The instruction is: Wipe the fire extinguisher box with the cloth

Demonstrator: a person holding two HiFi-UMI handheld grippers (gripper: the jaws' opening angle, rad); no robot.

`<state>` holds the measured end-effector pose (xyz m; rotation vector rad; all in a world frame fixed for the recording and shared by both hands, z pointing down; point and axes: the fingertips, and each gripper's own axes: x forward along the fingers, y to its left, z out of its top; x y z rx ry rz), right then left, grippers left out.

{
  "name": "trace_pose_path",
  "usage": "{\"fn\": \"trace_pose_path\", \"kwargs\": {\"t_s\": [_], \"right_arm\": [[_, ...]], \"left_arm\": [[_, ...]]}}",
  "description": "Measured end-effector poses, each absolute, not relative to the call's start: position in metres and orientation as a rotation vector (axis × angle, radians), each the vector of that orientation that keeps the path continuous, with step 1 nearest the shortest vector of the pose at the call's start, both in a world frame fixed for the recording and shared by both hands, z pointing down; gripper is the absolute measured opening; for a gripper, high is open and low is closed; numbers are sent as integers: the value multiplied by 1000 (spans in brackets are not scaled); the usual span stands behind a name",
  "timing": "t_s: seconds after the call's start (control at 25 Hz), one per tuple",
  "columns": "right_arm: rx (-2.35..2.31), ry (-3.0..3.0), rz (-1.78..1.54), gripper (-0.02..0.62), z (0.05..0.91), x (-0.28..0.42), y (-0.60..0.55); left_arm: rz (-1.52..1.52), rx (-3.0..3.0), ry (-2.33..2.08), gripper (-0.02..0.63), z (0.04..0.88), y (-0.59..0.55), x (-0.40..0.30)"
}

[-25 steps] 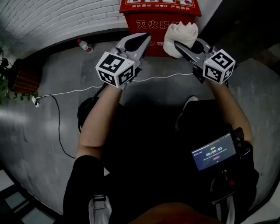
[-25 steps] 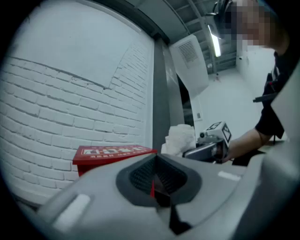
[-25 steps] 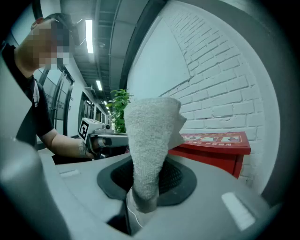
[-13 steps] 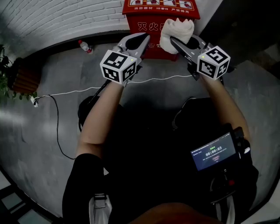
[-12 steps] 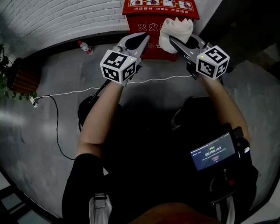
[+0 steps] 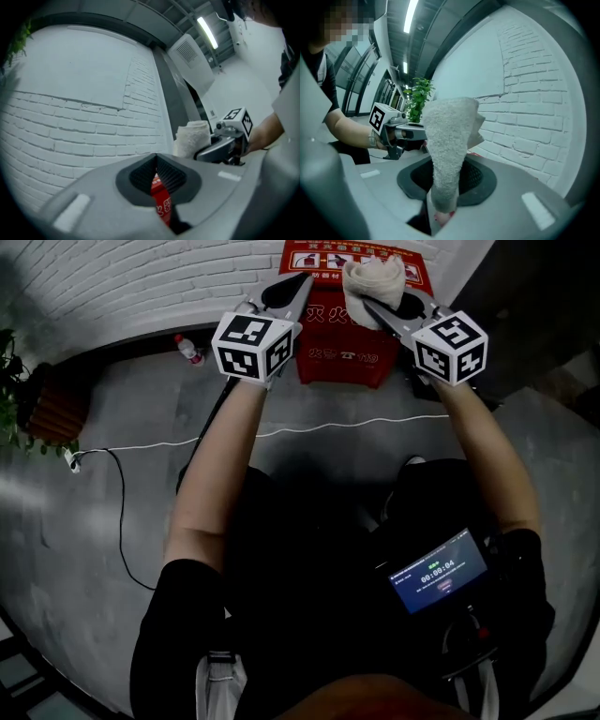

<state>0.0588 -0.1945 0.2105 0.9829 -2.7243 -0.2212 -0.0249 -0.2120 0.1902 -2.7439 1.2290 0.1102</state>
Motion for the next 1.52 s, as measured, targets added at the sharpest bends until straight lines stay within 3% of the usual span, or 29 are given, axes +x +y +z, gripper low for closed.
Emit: {"fn": "trace_pose_path", "kwargs": {"t_s": [0.44, 0.88, 1.24, 1.52], "right_arm": [[1006, -2722, -96, 100, 191, 23, -311], [929, -2349, -374, 100, 205, -9, -424], [848, -2486, -135, 100, 233, -60, -453], [830, -2340, -174, 89, 275, -59, -472]], "left_arm": [[-27, -2631, 1308, 3, 185, -307, -47], [-9, -2715, 1373, 3, 214, -386, -78], [-56, -2722, 1426, 3, 221, -425, -93], [-208, -2701, 1462, 3, 237, -438, -97]]}}
